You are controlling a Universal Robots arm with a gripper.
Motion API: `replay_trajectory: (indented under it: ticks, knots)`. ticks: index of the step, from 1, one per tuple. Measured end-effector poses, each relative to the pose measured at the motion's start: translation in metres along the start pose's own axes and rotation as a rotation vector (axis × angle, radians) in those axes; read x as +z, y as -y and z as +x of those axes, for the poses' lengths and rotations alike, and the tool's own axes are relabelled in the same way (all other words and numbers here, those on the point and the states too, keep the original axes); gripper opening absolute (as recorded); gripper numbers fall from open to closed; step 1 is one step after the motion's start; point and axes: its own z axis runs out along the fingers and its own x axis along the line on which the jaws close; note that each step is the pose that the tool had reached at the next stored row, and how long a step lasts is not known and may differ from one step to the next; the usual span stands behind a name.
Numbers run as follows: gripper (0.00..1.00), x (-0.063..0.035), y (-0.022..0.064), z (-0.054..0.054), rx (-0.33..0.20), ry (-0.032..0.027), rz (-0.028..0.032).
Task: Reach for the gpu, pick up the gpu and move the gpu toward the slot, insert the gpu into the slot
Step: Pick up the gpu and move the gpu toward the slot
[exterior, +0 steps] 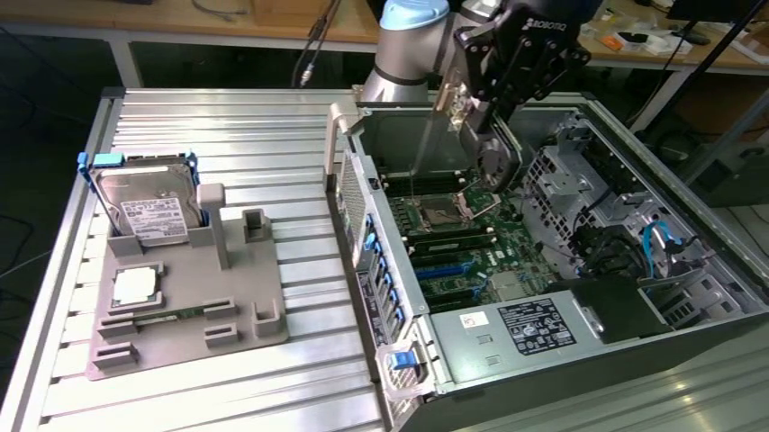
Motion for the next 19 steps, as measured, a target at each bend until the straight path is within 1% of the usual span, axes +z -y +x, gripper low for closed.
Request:
replay_trajectory:
  ticks: [2,3,13,14,19]
  knots:
    - [0.27,0.0002,0.0002,-0.010,0.000,0.0000,0.0000]
    - [0.27,0.0004,0.0003,-0.017,0.000,0.0000,0.0000]
    - [0.27,0.0038,0.0010,-0.062,0.000,0.0000,0.0003]
    - [0.27,0.0049,0.0010,-0.064,0.000,-0.0001,0.0009]
    - [0.27,0.0050,0.0010,-0.064,0.000,0.0000,0.0009]
